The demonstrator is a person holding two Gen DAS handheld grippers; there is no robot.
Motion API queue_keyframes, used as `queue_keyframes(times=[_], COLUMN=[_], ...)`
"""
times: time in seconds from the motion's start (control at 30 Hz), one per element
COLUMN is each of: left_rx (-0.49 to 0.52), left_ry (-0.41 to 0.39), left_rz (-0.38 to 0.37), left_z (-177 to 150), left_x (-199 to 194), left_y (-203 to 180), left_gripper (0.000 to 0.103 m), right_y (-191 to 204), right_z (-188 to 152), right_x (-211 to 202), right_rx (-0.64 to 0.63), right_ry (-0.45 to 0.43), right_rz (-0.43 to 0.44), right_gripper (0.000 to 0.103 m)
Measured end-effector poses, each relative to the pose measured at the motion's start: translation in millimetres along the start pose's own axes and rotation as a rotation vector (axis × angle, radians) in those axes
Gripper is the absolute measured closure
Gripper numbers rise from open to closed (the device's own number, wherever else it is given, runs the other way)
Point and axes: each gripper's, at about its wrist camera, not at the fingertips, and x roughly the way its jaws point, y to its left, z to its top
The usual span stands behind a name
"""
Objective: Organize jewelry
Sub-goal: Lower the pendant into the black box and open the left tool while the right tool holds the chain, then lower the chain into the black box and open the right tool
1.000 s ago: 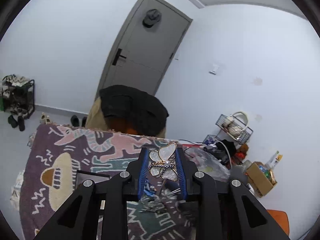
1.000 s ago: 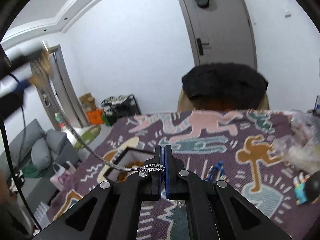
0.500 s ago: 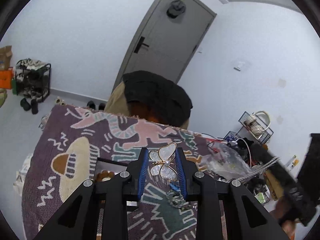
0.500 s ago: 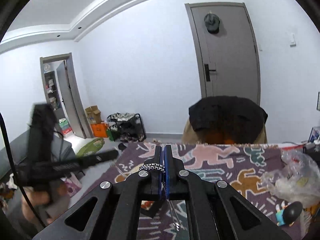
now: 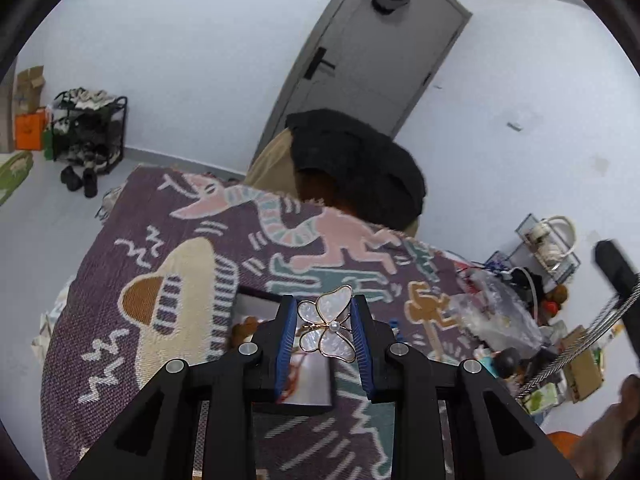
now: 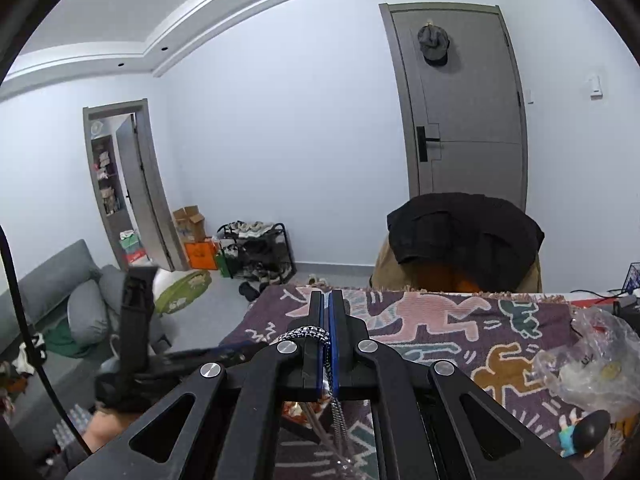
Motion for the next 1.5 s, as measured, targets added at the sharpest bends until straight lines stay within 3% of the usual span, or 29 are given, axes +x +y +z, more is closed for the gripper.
queue_keyframes(times=[0.2,0.33,0.37,0.67,0.87,1.0,1.03,1.07,1.1,1.17,1.3,1.5], left_rx=[-0.061,-0.082,-0.084,-0.11,-0.111,-0.109,-0.108,-0.107,-0.109,-0.115,-0.127,-0.094], left_ry=[0.099,0.125,0.11,0.053,0.024,0.005,0.003,0.001,-0.001,-0.001,0.006,0.014], left_rz=[-0.014,-0.024,-0.021,0.028,0.044,0.051,0.052,0.055,0.058,0.063,0.065,0.06], left_z=[-10,-14,-14,-13,-12,-11,-12,-12,-12,-12,-13,-14], left_x=[31,37,34,11,-5,-13,-14,-15,-16,-17,-14,-12], left_y=[20,26,28,58,71,75,75,76,77,79,80,70], left_gripper=[0.071,0.033,0.031,0.03,0.03,0.03,0.03,0.03,0.03,0.03,0.03,0.03], right_y=[9,16,18,25,38,49,51,52,53,56,48,24], right_z=[0,0,-1,-10,-9,-8,-10,-15,-21,-36,-59,-67], right_x=[18,36,42,88,101,112,119,128,138,158,173,160], right_rx=[-0.019,-0.024,-0.025,0.013,0.016,-0.015,-0.03,-0.051,-0.076,-0.127,-0.142,-0.07], right_ry=[0.018,0.04,0.048,0.12,0.124,0.143,0.17,0.215,0.27,0.386,0.501,0.53], right_rz=[0.01,0.021,0.025,0.073,0.101,0.066,0.041,0.006,-0.033,-0.1,-0.096,-0.089], right_gripper=[0.1,0.1,0.1,0.1,0.1,0.099,0.096,0.08,0.051,0.035,0.035,0.035])
